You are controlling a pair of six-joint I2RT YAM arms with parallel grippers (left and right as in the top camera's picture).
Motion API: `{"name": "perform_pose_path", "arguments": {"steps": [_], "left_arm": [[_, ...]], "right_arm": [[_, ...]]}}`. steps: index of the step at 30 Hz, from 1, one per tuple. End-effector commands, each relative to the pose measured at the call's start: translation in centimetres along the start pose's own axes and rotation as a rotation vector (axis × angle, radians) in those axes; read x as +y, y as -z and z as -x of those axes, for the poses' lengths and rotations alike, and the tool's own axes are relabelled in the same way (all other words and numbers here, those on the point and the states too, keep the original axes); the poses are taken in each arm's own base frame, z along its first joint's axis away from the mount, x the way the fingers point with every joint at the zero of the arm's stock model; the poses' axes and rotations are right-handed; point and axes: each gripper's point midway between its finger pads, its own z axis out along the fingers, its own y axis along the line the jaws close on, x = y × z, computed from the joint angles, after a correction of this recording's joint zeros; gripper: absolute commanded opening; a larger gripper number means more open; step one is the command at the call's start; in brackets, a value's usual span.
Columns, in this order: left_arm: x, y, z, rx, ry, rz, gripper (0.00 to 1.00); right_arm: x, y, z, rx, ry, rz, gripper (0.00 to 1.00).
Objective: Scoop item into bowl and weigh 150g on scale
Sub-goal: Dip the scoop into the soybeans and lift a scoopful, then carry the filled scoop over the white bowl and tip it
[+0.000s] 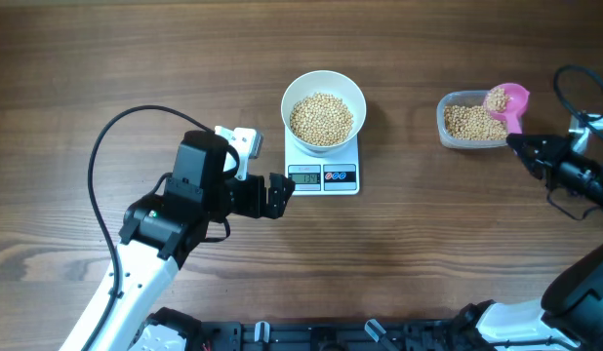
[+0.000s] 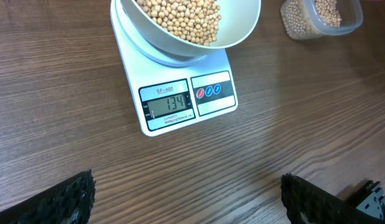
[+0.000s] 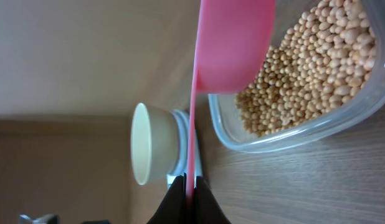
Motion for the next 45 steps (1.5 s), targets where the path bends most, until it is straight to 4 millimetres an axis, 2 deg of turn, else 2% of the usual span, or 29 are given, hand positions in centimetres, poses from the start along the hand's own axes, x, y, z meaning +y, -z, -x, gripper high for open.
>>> {"name": "perform_pose_path", "arguments": {"steps": [1,5,10,13,18,23,29,34,41,45], "left_arm": [[-0.1,-0.1,-0.1,0.004,-0.019,-0.006,1.0],[-0.1,-0.1,-0.1,0.004,-0.018,-0.005,1.0],[-0.1,-0.1,-0.1,0.004,-0.019,-0.006,1.0],[-0.1,-0.1,-0.1,0.004,-0.019,-0.006,1.0],[-0.1,-0.1,-0.1,0.004,-0.019,-0.006,1.0],[-0.1,-0.1,-0.1,0.004,-0.018,-0.006,1.0],[-0.1,-0.1,-0.1,0.004,-0.019,-0.006,1.0],[-0.1,-0.1,-0.1,0.004,-0.018,-0.005,1.0],[-0.1,-0.1,-0.1,0.004,-0.019,-0.006,1.0],[-0.1,-0.1,-0.2,0.004,-0.018,-0.006,1.0]], "right_arm": [[1.6,0.3,-0.4,0.0,-0.033,0.128,0.04],[4.2,0.9,-0.3,-0.007,0.001,0.282,0.04],[5.0,-0.1,-1.1,0.038,-0.027,0.298,0.04],[6.5,-1.6,-2.3,0.1,0.0,0.328,0.04],[9.7,-4.5,-5.6,0.235,0.081,0.362,0.04],[12.8,-8.0,-8.6,0.355,0.18,0.332,0.04],[17.0,-10.5,-10.1,0.36,0.321,0.315,0.04],[17.7,-12.1,-11.7,0.361,0.392,0.259,0.04],[15.8,-14.6,-14.3,0.376,0.624,0.122,0.04],[15.7,-15.4,-14.9,0.37,0.702,0.086,0.04]]}}
